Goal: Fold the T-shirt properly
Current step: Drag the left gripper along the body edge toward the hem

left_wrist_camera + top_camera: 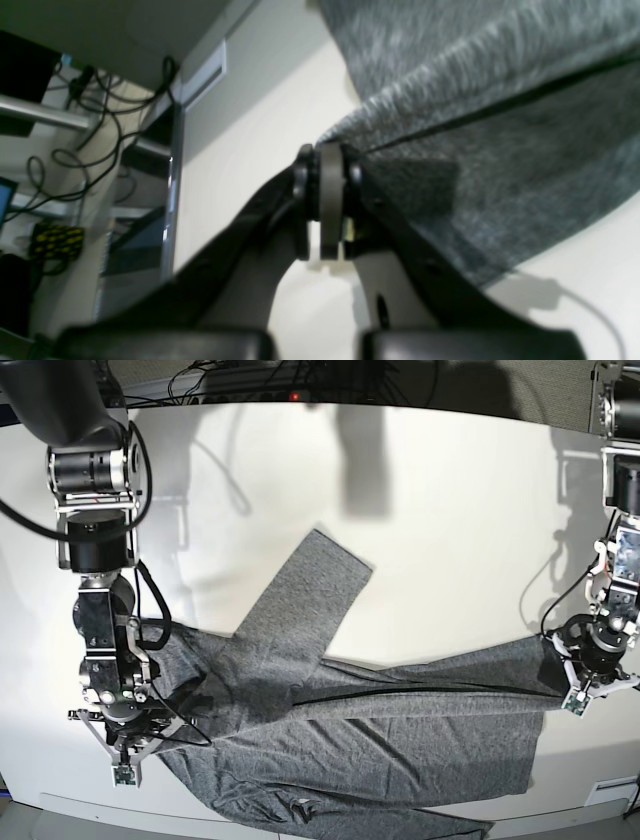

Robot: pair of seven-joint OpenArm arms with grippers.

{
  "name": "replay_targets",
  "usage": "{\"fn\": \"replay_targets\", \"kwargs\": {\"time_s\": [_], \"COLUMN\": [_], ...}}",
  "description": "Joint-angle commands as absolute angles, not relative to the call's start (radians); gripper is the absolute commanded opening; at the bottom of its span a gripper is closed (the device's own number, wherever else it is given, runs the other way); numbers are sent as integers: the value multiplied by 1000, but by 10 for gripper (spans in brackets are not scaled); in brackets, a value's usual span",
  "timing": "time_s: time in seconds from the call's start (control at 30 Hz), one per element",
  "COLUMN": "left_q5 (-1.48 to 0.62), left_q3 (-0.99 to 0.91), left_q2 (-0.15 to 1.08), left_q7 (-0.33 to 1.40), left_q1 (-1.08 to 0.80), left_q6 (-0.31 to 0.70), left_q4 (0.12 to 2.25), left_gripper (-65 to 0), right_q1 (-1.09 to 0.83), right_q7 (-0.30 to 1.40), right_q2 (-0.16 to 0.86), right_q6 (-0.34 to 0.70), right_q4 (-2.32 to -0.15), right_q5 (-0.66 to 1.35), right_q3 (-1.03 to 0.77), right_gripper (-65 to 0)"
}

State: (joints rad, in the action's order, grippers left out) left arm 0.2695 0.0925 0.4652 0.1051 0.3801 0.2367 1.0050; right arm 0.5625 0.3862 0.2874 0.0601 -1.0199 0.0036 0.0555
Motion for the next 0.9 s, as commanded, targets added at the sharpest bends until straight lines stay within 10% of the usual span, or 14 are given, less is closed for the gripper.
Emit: {"fn": "replay_targets", "kwargs": {"time_s": [0.0, 0.47, 0.87], "left_q5": [267, 268, 284], "left_q3": [85, 87, 87], "left_q2": [481, 453, 349], "left_q7": [75, -88, -216], "left_q1": [407, 413, 697], "left_q6": [244, 305, 318], "left_q4": [1021, 997, 465], "left_gripper": [-650, -650, -650], "right_q1": [601, 628, 784], "right_q7": [360, 307, 209], "right_q2": [296, 294, 255], "right_q6": [64, 108, 135], "right_q4": [-1036, -936, -688], "right_q5": [-1, 0, -4], "right_q3": [52, 52, 52], "right_gripper": [-650, -650, -650]}}
